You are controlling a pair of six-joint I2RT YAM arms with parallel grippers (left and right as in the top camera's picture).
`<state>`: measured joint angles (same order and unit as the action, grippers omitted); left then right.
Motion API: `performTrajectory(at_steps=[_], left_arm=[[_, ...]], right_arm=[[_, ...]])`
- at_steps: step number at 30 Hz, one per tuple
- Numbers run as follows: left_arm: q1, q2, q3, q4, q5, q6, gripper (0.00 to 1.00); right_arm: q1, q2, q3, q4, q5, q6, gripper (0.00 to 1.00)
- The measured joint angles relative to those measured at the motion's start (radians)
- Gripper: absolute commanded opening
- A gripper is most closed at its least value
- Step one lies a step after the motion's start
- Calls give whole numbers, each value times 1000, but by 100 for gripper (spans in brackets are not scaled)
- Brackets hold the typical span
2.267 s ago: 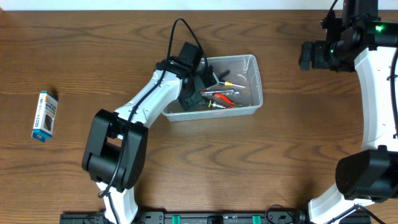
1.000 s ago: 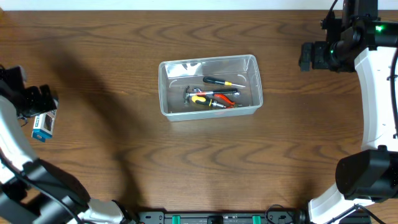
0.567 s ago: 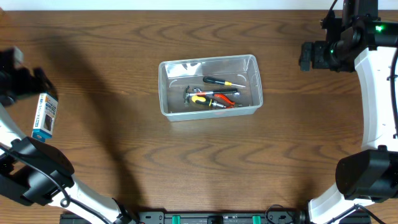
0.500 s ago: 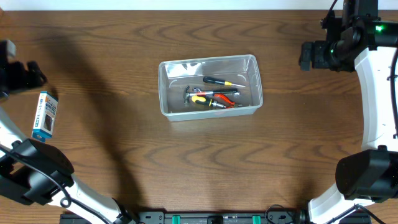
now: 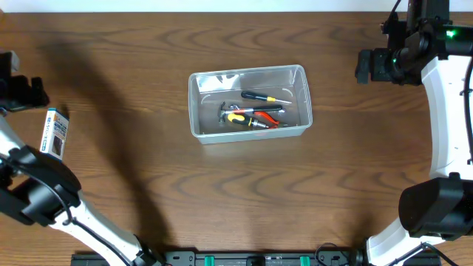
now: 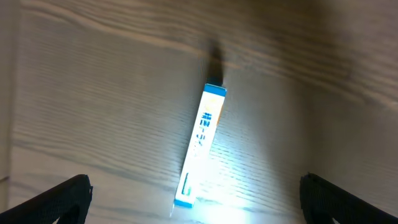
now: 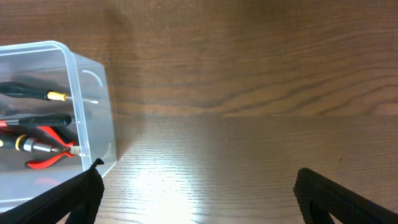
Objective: Pack container
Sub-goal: 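Move the left gripper to the blue-and-white box, then lower the left gripper and grasp the blue-and-white box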
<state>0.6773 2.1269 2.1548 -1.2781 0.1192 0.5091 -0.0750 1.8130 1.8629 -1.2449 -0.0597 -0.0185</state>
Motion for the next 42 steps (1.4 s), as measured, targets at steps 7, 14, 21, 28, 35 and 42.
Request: performTrajectory(at_steps=[7,14,21,28,35,42], left_arm=[[0,114,0,16,-15,14,98],[0,195,0,55,-19,16,98],[0,265,-1,59,-22,16,98],[0,291,-4,73,-23,16,99],[0,291,-42,97,-49,16,99],[0,291,-100,120,-53,16,99]], right_arm=[[0,0,0,0,0,0,99],[0,0,0,0,0,0,99],[0,0,0,0,0,0,99],[0,0,0,-3,0,0,99],[0,0,0,-3,0,0,99],[0,0,0,-3,0,0,99]])
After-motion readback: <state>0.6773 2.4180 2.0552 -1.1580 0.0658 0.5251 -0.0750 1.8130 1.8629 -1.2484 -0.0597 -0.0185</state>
